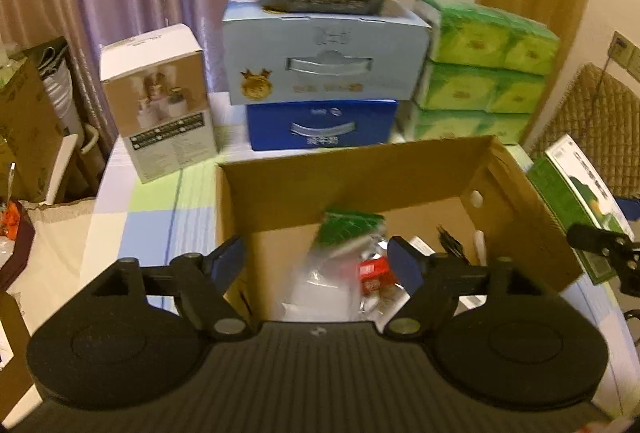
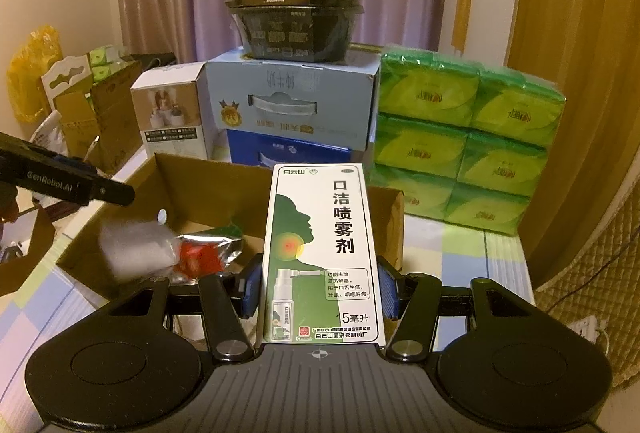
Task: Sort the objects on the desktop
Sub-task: 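Lower the tray and spray box into the box and open both tools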
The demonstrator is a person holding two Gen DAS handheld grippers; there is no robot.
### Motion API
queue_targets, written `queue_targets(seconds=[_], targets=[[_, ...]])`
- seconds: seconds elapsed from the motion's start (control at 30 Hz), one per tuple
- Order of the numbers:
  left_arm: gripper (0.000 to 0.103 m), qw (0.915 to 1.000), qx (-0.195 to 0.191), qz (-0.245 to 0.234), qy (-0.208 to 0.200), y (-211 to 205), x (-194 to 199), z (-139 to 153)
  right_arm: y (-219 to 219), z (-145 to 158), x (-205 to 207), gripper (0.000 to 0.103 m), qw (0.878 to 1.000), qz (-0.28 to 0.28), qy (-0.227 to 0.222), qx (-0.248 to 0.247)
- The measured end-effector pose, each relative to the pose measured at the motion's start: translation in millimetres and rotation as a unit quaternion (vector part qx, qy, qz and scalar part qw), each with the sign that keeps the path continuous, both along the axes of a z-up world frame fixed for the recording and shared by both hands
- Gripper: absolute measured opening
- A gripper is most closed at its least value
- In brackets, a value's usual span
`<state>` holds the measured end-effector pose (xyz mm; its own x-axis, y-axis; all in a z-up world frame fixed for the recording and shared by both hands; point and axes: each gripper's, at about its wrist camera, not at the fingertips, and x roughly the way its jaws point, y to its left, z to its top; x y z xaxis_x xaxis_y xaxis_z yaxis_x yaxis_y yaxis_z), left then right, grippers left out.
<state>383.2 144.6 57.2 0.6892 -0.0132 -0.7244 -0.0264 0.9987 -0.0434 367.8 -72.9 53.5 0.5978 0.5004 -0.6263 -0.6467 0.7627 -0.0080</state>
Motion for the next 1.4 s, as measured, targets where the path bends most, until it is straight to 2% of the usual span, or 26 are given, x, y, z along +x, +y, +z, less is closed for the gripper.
queue_targets(seconds=[0.23, 0.47, 0.93, 1.1, 1.2, 1.4], targets=[[0.074, 0.9999, 0.004, 0.005, -0.015, 9, -14, -1, -1, -12, 6, 0.053, 1.000, -0.005, 0.010, -0.009], [0.077, 0.9996, 0.016, -0.010, -0.019, 3, -24, -5, 5, -13, 10, 0.053, 1.000, -0.005, 0.017, -0.011], [0.078, 0.9996, 0.016, -0.016, -0.014, 2, -25, -9, 39, -10, 19, 0.053, 1.000, 0.009, 0.027, -0.012], [0.080, 0.9998, 0.014, -0.010, -0.010, 7, -27, -11, 56, -12, 28, 0.053, 0.999, 0.015, 0.041, 0.003], [0.088, 0.9998, 0.012, -0.007, -0.011, 9, -30, -11, 65, -16, 33, 0.073, 0.998, 0.019, 0.061, 0.002], [0.093, 0.9996, 0.017, -0.005, -0.021, 11, -38, -12, 63, -22, 21, 0.076, 0.998, 0.024, 0.059, -0.002]])
